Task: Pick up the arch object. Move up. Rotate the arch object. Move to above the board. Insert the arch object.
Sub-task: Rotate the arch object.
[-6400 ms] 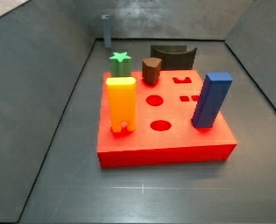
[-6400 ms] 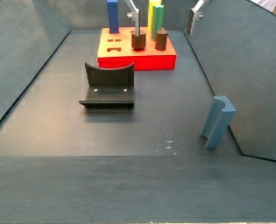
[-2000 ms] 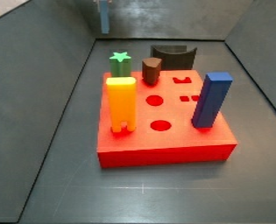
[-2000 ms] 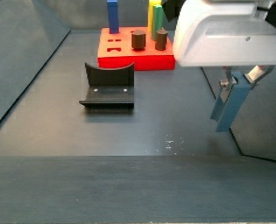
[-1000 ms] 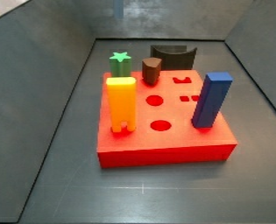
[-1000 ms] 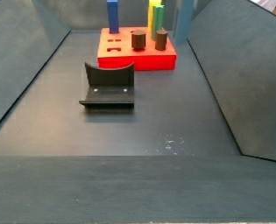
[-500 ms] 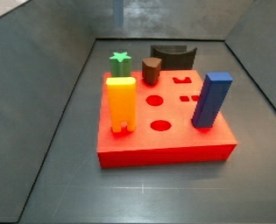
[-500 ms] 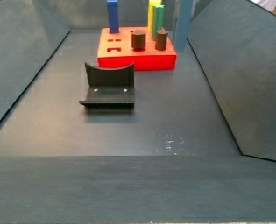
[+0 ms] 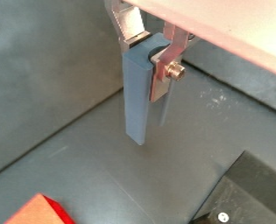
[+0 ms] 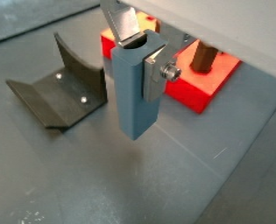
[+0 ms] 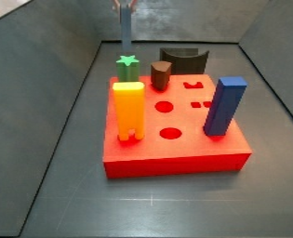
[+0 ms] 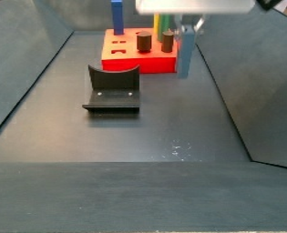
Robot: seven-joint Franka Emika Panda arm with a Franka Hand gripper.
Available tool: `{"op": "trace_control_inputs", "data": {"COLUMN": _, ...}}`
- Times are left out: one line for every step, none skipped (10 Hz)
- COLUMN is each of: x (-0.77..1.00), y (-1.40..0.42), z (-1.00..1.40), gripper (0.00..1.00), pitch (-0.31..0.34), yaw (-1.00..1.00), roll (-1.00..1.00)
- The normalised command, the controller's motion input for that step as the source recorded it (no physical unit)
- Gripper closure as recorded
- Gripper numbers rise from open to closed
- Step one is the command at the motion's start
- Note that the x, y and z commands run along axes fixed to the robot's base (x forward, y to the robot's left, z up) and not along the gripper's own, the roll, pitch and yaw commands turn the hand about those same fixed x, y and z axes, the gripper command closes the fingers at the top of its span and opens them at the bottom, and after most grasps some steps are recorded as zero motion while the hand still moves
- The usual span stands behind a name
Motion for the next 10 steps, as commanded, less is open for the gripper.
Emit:
{"op": "trace_control_inputs", "data": {"x": 0.02, "y": 0.0, "z": -1.0, "gripper": 1.0, "pitch": -0.047, "yaw": -0.02, "roll": 0.05}}
{"op": "trace_control_inputs", "data": {"x": 0.02, "y": 0.0, "z": -1.0, "gripper": 1.0, "pitch": -0.051, "yaw": -0.02, "roll": 0.04}}
{"op": "trace_control_inputs", "data": {"x": 0.02, "y": 0.0, "z": -1.0, "gripper": 1.0, "pitch": -0.051, "yaw": -0.01, "roll": 0.04}}
{"op": "trace_control_inputs", "data": {"x": 0.02, "y": 0.0, "z": -0.76, "gripper": 1.0, "pitch": -0.053, "yaw": -0.01, "roll": 0.03}}
{"op": "trace_control_inputs", "data": {"x": 0.02, "y": 0.0, "z": -0.61, "gripper": 1.0, "pitch": -0.052, "yaw": -0.01, "roll": 0.02}}
{"op": "trace_control_inputs", "data": {"x": 0.02, "y": 0.0, "z": -0.46, "gripper": 1.0, "pitch": -0.046, "yaw": -0.01, "roll": 0.01}}
{"op": "trace_control_inputs", "data": {"x": 0.03, "y": 0.0, "z": -0.31, "gripper": 1.0, "pitch": -0.045, "yaw": -0.01, "roll": 0.01}}
{"op": "trace_control_inputs", "data": {"x": 0.02, "y": 0.0, "z": -0.18, "gripper": 1.0, "pitch": -0.033, "yaw": 0.0, "roll": 0.0}}
{"op": "trace_control_inputs", "data": {"x": 0.02, "y": 0.0, "z": -0.18, "gripper": 1.0, "pitch": -0.033, "yaw": 0.0, "roll": 0.0}}
{"op": "trace_control_inputs", "data": {"x": 0.01, "y": 0.0, "z": -0.19, "gripper": 1.0, "pitch": -0.024, "yaw": 0.0, "roll": 0.0}}
